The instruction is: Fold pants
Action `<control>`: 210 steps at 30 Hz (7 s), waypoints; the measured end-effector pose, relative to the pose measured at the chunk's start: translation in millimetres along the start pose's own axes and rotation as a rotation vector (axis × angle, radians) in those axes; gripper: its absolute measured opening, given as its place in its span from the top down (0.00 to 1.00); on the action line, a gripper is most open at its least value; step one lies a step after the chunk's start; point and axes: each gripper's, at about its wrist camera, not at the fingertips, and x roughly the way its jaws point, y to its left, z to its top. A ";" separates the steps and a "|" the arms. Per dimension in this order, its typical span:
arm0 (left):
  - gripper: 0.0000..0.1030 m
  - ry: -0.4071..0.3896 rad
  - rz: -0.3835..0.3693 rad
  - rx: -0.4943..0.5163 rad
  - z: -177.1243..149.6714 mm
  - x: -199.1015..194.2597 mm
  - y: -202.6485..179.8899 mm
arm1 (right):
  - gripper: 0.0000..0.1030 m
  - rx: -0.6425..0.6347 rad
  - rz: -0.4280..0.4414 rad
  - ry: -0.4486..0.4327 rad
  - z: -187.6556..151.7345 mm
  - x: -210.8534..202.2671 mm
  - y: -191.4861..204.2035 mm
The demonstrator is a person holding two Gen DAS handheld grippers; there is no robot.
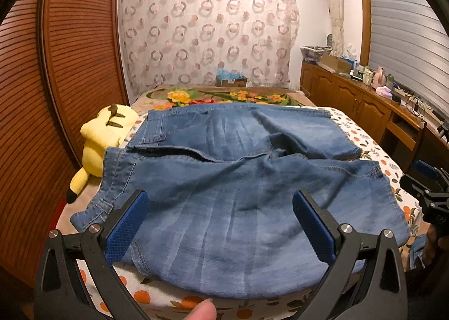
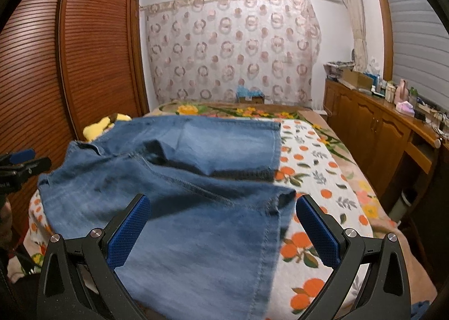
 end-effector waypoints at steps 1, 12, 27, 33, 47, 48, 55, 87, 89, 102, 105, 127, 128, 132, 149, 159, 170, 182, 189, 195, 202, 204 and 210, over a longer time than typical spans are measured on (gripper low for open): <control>0.01 0.009 -0.003 -0.006 -1.5 3.0 2.3 | 0.00 -0.001 -0.004 0.014 -1.6 -0.1 -1.9; 0.01 0.058 -0.029 -0.019 -8.3 17.6 7.3 | 0.14 -0.001 -0.027 0.172 -15.5 -10.6 -15.8; 0.05 0.076 0.038 -0.105 -20.1 22.8 81.9 | 0.46 0.025 0.033 0.253 -25.6 -26.4 -13.1; 0.17 0.079 0.096 -0.156 -27.9 21.4 125.4 | 0.56 0.023 0.034 0.246 -27.3 -27.5 -11.7; 0.38 0.169 0.187 -0.253 -57.0 51.8 190.1 | 0.89 0.010 0.044 0.247 -23.5 -11.7 -22.7; 0.38 0.178 0.179 -0.259 -58.7 54.1 190.8 | 0.91 0.010 0.047 0.244 -24.2 -13.3 -22.5; 0.51 0.194 0.117 -0.303 -62.6 65.4 199.4 | 0.94 0.005 0.063 0.241 -9.5 -2.8 -23.2; 0.92 -0.093 0.020 -0.154 66.7 38.9 152.1 | 0.97 -0.089 0.098 0.083 96.4 84.2 -18.0; 0.92 -0.087 0.020 -0.148 66.8 42.8 149.0 | 0.97 -0.103 0.101 0.119 94.2 104.9 -11.4; 0.92 -0.075 0.006 -0.095 65.8 44.1 125.0 | 0.59 -0.066 0.113 0.168 83.0 117.8 -20.1; 0.92 -0.074 0.003 -0.089 67.3 45.3 120.7 | 0.54 -0.048 0.108 0.144 72.3 93.5 -28.9; 0.93 -0.123 0.026 -0.112 81.7 45.1 112.3 | 0.95 0.021 0.239 0.238 32.5 107.3 -43.6; 0.93 -0.128 0.028 -0.115 84.7 44.7 112.5 | 0.95 0.024 0.238 0.221 36.2 103.8 -45.8; 0.93 -0.150 0.035 -0.117 101.8 44.7 114.5 | 0.96 0.035 0.208 0.140 58.2 84.8 -60.0; 0.93 -0.126 0.057 -0.151 154.2 99.6 141.5 | 0.96 0.038 0.073 -0.037 127.7 69.8 -98.1; 0.93 -0.050 0.061 -0.153 172.8 160.6 144.3 | 0.96 0.041 0.049 0.034 156.8 98.9 -99.8; 0.93 0.018 0.066 -0.136 196.7 229.0 142.8 | 0.96 0.036 0.021 0.088 174.5 129.9 -102.0; 0.82 0.148 0.066 -0.092 187.4 272.2 136.4 | 0.96 0.044 -0.009 0.190 180.9 151.6 -95.9; 0.41 0.112 0.033 -0.072 188.7 249.3 130.6 | 0.84 0.037 -0.015 0.194 188.3 145.8 -96.3; 0.25 0.099 -0.040 -0.053 182.7 239.6 109.1 | 0.62 0.052 -0.015 0.183 184.4 138.5 -101.1; 0.25 0.148 -0.094 0.011 161.2 240.5 68.8 | 0.59 0.039 0.030 0.221 177.4 141.6 -97.3; 0.25 0.162 -0.109 0.021 155.1 240.6 60.3 | 0.59 0.044 0.036 0.236 176.6 144.0 -99.4; 0.25 0.194 -0.141 0.038 141.7 239.0 41.8 | 0.59 0.079 0.032 0.278 181.4 146.6 -107.0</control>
